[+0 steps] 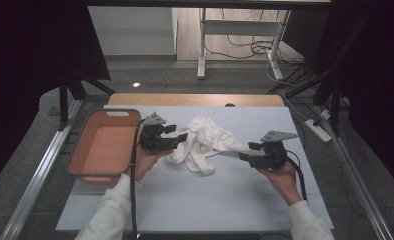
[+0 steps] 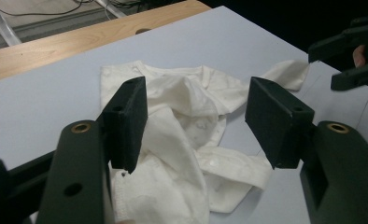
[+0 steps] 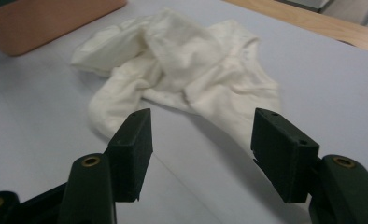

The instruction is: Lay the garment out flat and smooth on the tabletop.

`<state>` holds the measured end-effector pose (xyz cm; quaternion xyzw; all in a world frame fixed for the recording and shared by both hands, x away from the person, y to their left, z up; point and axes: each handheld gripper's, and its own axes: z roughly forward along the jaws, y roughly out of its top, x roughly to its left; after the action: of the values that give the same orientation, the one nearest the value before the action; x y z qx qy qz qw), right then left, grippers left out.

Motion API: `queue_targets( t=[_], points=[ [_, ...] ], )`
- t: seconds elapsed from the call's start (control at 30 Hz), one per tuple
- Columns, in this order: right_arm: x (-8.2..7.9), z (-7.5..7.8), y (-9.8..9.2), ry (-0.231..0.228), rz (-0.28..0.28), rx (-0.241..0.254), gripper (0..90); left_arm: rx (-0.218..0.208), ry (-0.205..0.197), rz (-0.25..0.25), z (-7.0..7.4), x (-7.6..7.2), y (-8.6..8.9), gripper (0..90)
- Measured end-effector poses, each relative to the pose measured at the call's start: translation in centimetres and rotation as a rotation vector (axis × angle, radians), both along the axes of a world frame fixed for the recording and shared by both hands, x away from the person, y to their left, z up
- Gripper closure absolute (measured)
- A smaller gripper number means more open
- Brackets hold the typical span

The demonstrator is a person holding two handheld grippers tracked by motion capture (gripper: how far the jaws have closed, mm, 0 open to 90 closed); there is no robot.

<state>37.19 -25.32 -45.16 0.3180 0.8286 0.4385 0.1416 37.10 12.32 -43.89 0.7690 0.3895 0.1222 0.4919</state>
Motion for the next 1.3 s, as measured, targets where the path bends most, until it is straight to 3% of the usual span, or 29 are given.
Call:
queue_targets(
  t=[0.13,0.3,0.57,0.73,0.8,0.97,1.3],
  points=[
    [-0.5,-0.5,2.7,0.008,0.067,-0.019,38.6,0.006,0.008,-0.004,-0.1,0.0,-0.1,38.8],
    [-0.8,-2.3,6.0,0.026,0.137,-0.073,38.7,0.007,0.013,-0.002,-0.1,0.0,-0.1,38.5],
    [-0.3,-5.0,9.1,0.077,0.162,-0.095,40.6,0.003,0.011,0.001,-0.1,0.0,0.1,38.1],
    [-0.5,-6.3,10.7,0.062,0.181,-0.155,50.2,0.003,0.008,0.0,0.0,0.0,0.1,38.0],
    [-0.5,-6.6,11.0,0.062,0.182,-0.18,56.6,0.002,0.009,0.001,0.0,0.0,0.2,38.1],
    [-0.5,-6.8,10.9,0.062,0.185,-0.181,77.4,0.005,0.011,0.0,0.0,-0.1,0.1,38.0],
    [-2.0,-5.8,9.2,0.05,0.203,-0.176,79.5,-0.006,0.002,0.008,0.2,-0.3,0.5,38.0]
  ],
)
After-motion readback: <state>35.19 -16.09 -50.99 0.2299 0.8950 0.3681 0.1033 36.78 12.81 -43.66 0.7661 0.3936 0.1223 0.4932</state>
